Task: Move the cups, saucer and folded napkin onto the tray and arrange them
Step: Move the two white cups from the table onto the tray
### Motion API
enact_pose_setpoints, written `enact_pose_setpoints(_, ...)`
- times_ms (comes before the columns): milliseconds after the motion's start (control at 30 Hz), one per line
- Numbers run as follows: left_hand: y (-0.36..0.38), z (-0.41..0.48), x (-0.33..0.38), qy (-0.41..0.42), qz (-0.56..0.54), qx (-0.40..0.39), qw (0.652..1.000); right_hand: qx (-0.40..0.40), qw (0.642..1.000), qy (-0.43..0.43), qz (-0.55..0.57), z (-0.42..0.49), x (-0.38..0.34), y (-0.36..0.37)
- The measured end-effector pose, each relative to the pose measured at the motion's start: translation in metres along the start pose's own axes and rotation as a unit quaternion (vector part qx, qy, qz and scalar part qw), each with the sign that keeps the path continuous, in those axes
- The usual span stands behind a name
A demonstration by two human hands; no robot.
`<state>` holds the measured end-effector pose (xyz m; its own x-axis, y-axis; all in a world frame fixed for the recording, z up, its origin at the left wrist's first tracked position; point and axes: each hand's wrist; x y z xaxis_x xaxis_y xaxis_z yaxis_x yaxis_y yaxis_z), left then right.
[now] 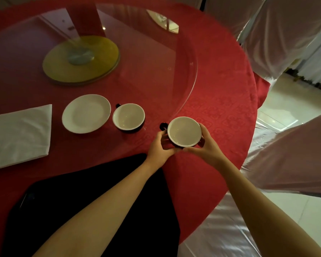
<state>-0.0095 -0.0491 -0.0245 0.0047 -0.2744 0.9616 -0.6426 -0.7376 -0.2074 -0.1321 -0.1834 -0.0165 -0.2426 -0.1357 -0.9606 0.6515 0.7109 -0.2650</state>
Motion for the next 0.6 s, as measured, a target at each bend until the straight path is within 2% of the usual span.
enact_pose_setpoints(233, -0.037, -0.03, 0.029, 0.15, -0.022, 0.102, 0.983, -0.045, 0.998, -0.03, 0.03, -0.016, -0.05, 0.0)
enact_pose_setpoints(300, -0.054, -0.042, 0.036, 0.152, -0.045, 0.119, 0.98, -0.057, 0.997, -0.04, 0.04, -0.023, -0.065, 0.004)
enact_pose_setpoints(367, -0.074, -0.05, 0.046, 0.128, -0.074, 0.098, 0.984, -0.073, 0.995, -0.047, 0.049, -0.03, -0.079, 0.008)
enact_pose_setpoints(433, -0.097, -0.054, 0.054, 0.118, -0.089, 0.038, 0.988, -0.104, 0.992, -0.051, 0.051, -0.036, -0.09, 0.015)
enact_pose_setpoints(533, -0.13, -0.054, 0.054, 0.129, -0.014, -0.067, 0.989, -0.155, 0.986, -0.047, 0.03, -0.045, -0.098, 0.031)
enact_pose_setpoints(600, -0.148, -0.056, 0.051, 0.123, 0.041, -0.105, 0.986, -0.178, 0.983, -0.042, 0.019, -0.051, -0.098, 0.043)
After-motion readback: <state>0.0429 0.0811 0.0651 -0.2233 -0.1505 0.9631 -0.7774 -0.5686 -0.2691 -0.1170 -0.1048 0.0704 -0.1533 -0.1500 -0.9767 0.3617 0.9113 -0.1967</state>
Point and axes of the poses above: each hand's wrist, its own z-axis towards the middle knuckle, its own y-axis out of the palm, x = y × z, and after that the axes turned 9 degrees about x, right-handed
